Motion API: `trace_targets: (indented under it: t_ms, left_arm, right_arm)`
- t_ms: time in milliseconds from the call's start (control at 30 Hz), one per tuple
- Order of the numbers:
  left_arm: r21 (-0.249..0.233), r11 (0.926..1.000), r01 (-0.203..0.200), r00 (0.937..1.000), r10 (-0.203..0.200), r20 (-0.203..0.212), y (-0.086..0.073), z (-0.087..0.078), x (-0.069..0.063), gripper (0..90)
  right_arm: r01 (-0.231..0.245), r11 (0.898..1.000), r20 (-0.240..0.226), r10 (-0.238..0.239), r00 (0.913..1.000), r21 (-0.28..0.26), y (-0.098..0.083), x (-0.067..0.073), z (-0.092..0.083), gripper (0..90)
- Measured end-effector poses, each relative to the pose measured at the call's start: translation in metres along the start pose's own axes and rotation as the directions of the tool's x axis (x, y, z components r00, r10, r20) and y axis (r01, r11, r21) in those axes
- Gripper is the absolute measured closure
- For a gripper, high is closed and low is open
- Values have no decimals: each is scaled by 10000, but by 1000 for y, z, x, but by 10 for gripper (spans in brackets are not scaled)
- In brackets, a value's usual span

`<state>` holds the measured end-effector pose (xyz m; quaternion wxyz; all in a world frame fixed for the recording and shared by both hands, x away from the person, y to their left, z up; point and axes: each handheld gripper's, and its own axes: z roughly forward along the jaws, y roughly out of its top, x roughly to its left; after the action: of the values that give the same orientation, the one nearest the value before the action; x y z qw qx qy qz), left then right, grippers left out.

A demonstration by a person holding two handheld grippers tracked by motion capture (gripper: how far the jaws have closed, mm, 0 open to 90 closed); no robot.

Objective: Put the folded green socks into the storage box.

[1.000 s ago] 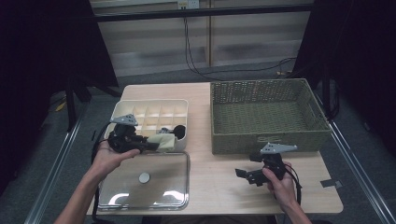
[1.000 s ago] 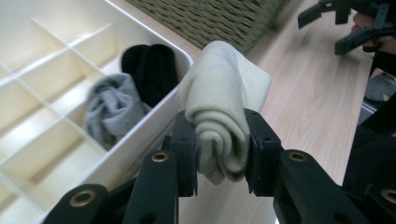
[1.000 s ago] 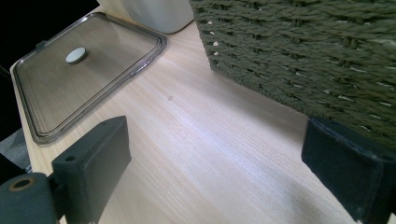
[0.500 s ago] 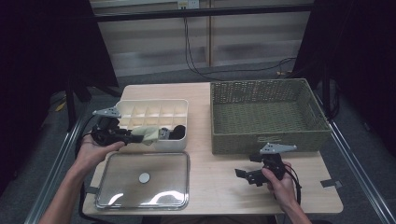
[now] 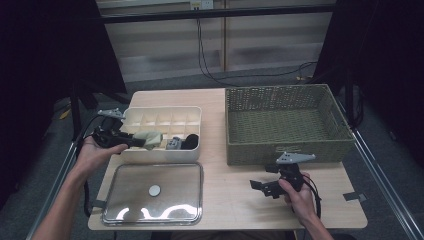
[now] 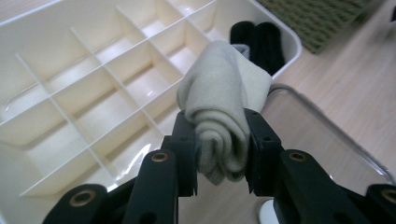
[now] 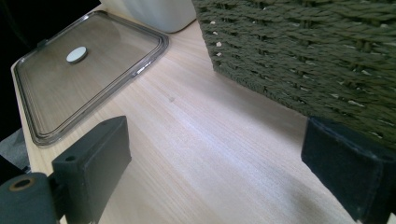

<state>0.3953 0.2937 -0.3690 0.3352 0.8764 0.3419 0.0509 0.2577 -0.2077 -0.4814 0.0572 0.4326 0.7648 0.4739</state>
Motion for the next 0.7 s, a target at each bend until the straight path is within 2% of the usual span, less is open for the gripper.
trace_targets:
  t_ms: [33,200,267,367,400,433,700]
  left_arm:
    - [103,9999,0,9999,1,-112,1,1,2,691]
    - [397,9992,95,9998,-89,-151,7,11,9,691]
    - [840,9964,107,9994,-78,-344,11,17,13,691]
    - [1113,9934,262,9994,-233,-274,14,24,18,691]
    - [1228,9923,124,9995,-88,-297,14,26,19,691]
    - [1339,9907,241,9994,-206,-273,14,28,18,691]
    - [2057,9786,70,9997,-16,-262,15,38,15,689]
  right_arm:
    - [33,10000,-5,-33,10000,25,0,0,1,79]
    - [31,10000,-19,-31,10000,65,0,0,1,78]
    - [1,10000,-24,-1,10000,39,0,0,1,75]
    - [-5,10000,-4,5,10000,56,0,0,1,75]
    - [12,10000,-16,-12,10000,43,0,0,1,73]
    - [31,10000,-24,-31,10000,34,0,0,0,72]
    - [56,9999,-15,-56,10000,107,0,1,1,71]
